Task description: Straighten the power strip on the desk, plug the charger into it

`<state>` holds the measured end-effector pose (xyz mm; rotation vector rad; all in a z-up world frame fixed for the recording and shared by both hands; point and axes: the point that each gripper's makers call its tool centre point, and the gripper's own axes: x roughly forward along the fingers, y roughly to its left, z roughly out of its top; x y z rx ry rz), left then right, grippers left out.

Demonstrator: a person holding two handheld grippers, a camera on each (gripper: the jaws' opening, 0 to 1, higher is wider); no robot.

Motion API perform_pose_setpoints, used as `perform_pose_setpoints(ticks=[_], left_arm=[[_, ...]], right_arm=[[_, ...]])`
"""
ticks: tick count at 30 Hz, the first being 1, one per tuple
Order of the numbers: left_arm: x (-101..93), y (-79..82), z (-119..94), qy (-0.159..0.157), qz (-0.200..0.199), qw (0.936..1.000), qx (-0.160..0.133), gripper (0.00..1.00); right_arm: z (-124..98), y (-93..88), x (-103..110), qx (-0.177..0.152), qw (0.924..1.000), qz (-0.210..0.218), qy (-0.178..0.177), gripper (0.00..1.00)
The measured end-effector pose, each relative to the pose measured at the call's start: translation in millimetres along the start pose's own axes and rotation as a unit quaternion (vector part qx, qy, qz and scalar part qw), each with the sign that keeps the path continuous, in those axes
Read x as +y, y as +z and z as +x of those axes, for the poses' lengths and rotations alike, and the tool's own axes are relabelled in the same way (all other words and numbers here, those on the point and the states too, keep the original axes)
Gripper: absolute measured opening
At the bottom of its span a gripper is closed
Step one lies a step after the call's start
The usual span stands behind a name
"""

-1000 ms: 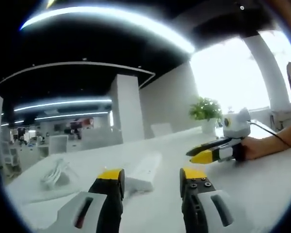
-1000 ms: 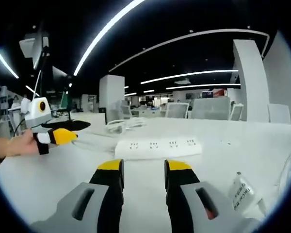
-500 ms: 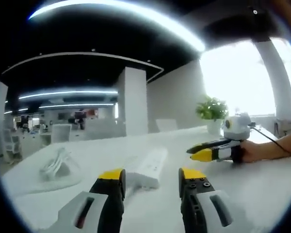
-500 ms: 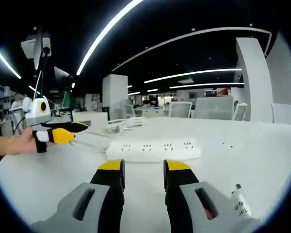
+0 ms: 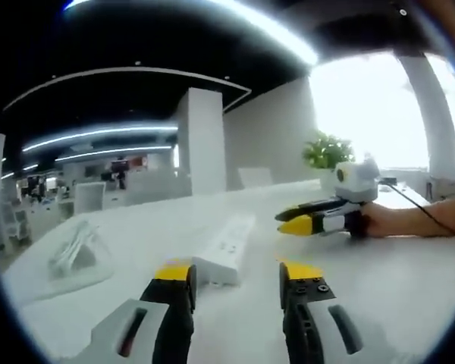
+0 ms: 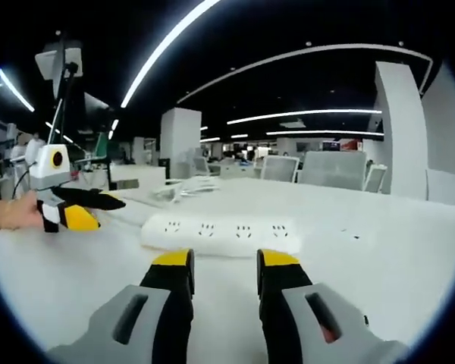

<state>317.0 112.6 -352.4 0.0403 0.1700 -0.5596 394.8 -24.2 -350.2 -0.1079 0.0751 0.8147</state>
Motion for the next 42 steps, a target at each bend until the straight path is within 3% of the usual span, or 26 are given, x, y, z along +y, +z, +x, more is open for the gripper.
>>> perform_pose_setpoints(ticks=[4,12,22,36,42], left_arm=[[-2.5,-2.6,8.2,0.005,-0.006,0.9999,0.012,0.45],[-1.8,-8.1,11.1,0.018,-0.012,0.9993,0.031,0.45],[-2.3,-10.9,10.8,0.01,-0.028,0.9991,0.032,0.44],[-12.7,-13.1,18.5,-0.008,-0.026,0.9989,0.037,0.44],[-15.0,-11.1,24.0,-0.018,-0.015,0.9992,0.033,0.44]], right_arm=[[3.5,0.4,-11.5,0.0,1.0,0.003,-0.005,0.32],[18.1,-7.8,-30.4,0.031,0.9992,-0.021,-0.008,0.34],[32.1,-14.3,-41.8,0.056,0.9977,-0.038,-0.001,0.39],[40.5,-12.5,-59.4,0.048,0.9987,-0.003,0.02,0.46],[42.9,-12.4,-56.0,0.047,0.9982,0.006,0.036,0.42]])
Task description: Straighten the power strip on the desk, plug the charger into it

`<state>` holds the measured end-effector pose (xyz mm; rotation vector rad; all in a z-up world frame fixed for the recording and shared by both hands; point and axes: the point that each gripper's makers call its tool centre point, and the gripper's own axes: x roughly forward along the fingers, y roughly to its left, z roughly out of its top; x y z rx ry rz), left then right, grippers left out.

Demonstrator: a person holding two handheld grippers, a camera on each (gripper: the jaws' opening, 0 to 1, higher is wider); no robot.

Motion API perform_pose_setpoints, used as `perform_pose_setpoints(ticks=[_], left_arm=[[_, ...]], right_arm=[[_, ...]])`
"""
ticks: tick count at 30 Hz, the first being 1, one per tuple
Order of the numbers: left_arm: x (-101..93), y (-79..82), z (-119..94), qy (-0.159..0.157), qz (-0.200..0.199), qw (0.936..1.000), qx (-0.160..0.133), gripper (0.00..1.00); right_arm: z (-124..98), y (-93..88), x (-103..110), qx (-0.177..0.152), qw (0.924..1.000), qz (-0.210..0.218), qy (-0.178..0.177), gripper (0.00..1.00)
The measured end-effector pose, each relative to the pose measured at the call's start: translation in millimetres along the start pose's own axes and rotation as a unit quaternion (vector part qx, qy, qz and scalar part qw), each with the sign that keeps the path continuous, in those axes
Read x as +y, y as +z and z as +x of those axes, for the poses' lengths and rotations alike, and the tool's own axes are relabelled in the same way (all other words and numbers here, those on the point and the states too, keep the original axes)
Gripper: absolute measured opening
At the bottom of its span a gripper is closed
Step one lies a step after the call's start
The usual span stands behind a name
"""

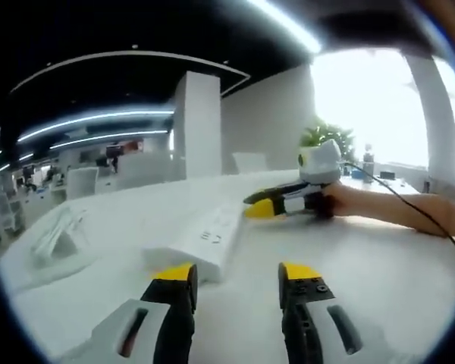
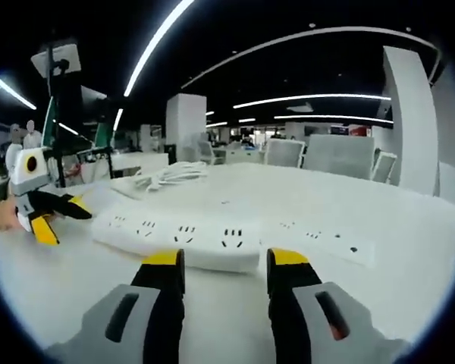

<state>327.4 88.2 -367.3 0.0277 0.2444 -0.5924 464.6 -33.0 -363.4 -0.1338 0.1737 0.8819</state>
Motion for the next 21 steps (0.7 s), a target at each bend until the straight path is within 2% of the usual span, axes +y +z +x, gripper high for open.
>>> perform_pose_setpoints(ticks=[10,21], left_arm=[[2.4,-3.1,14.0,0.011,-0.007,0.9996,0.023,0.44],[3.2,-5.1,11.1,0.016,-0.014,0.9994,0.026,0.43]], right_arm=[[1.6,-3.2,7.0,0.008,0.9999,0.001,0.013,0.44],[1.8,-4.3,9.3,0.007,0.9998,0.012,0.015,0.44]])
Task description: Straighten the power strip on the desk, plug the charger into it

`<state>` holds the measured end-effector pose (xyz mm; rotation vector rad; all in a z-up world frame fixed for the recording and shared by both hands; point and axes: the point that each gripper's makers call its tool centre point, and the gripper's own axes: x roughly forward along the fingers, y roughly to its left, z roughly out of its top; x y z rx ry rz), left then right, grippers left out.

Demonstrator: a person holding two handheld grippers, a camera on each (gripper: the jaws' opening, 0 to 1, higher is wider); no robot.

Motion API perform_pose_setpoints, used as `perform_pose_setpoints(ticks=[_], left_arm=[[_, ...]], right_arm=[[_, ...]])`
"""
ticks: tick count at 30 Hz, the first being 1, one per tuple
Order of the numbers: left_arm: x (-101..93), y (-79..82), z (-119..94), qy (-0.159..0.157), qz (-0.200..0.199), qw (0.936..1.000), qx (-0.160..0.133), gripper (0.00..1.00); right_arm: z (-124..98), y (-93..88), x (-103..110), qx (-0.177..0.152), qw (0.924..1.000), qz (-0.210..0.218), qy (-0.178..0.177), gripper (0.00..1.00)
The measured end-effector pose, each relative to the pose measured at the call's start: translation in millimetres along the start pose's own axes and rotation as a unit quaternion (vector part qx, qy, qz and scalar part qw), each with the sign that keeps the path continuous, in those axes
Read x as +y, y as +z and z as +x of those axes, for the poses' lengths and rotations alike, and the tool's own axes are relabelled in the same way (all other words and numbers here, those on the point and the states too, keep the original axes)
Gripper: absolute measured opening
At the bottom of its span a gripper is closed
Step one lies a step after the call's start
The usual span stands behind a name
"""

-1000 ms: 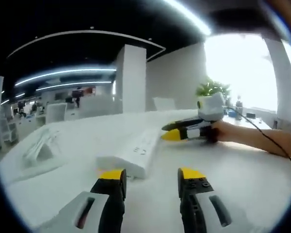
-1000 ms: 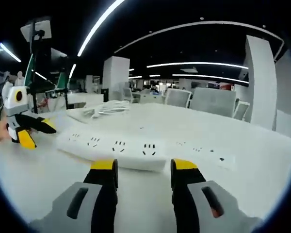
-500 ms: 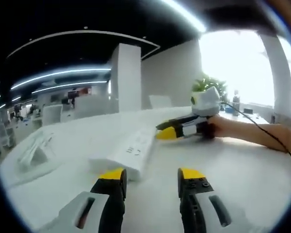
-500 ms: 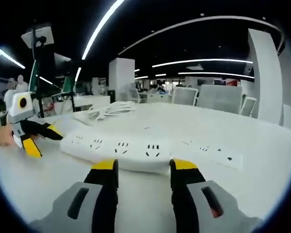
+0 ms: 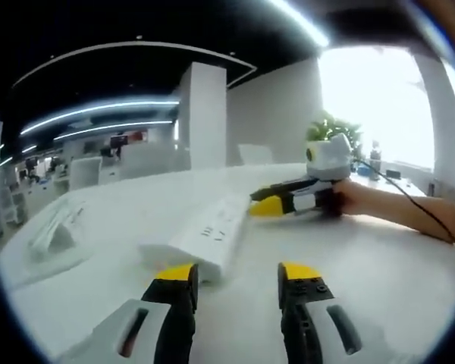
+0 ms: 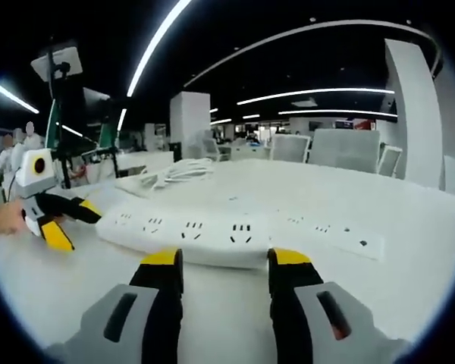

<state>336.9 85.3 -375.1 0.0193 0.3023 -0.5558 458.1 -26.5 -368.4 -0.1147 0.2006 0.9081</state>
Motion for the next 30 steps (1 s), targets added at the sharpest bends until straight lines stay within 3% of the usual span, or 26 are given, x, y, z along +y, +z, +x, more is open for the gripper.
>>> perform_pose_setpoints(ticks=[10,30], left_arm=[[9.6,0.0,-4.3,0.005,-0.028,0.9996,-0.005,0.41],[17.6,-3.1,-13.1,0.006,-0.036,0.9993,-0.002,0.36]], right_arm=[[-2.1,-2.5,5.6,0.001,1.0,-0.004,0.008,0.4],[-3.9,-3.9,4.0,0.011,0.9998,-0.016,0.001,0.28]])
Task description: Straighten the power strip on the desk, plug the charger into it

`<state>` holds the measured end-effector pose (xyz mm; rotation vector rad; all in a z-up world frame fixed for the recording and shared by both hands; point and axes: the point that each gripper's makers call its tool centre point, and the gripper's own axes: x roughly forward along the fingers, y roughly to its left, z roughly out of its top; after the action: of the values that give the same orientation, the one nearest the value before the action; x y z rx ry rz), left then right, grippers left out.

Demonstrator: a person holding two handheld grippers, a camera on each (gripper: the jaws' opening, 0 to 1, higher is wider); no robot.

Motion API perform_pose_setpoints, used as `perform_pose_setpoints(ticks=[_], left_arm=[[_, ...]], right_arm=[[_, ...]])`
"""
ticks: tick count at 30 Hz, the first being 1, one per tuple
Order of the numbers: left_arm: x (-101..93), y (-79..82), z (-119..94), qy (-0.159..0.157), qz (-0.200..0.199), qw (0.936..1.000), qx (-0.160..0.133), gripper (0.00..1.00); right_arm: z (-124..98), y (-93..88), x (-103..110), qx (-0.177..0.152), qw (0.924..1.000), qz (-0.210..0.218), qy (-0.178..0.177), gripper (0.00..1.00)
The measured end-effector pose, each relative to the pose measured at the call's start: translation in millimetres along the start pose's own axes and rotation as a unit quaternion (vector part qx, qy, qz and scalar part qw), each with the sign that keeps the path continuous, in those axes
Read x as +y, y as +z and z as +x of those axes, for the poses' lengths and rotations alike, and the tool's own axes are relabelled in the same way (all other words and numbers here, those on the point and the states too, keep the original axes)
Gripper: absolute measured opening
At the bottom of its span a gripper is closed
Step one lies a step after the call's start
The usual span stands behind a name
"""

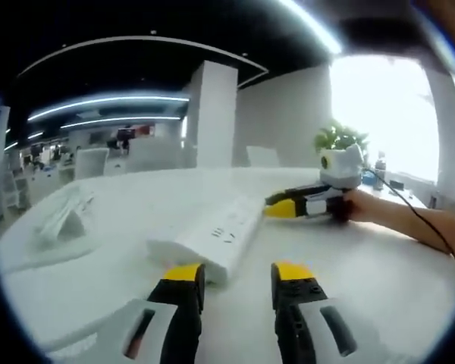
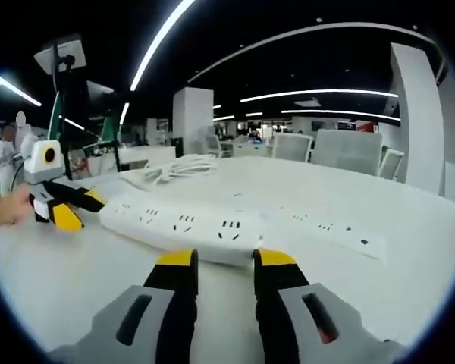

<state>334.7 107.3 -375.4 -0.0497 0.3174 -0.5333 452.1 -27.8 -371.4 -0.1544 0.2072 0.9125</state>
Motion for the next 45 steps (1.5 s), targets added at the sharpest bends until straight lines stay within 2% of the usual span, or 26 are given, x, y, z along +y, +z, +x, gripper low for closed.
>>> perform_pose_setpoints(ticks=[6,12,28,41,45], left_arm=[[2.1,0.8,-2.5,-0.009,-0.004,0.9999,0.001,0.35],[2.1,-1.8,-8.5,-0.012,-0.002,0.9999,0.004,0.32],[-0.6,-5.1,-18.8,-0.026,-0.003,0.9995,0.015,0.31],[-6.3,-10.1,-28.3,-0.031,-0.005,0.9994,0.016,0.3],[-6.8,-10.3,-28.6,-0.034,-0.006,0.9993,0.017,0.29]], right_arm=[[0.5,-5.1,2.5,0.02,0.9996,-0.017,-0.008,0.27],[-3.9,-6.0,9.4,0.019,0.9997,-0.01,-0.007,0.27],[-17.8,-8.6,21.4,0.025,0.9995,-0.002,-0.017,0.25],[-48.1,-17.0,44.0,0.039,0.9989,-0.022,-0.015,0.25],[-56.8,-20.2,49.8,0.036,0.9991,-0.012,-0.02,0.25]])
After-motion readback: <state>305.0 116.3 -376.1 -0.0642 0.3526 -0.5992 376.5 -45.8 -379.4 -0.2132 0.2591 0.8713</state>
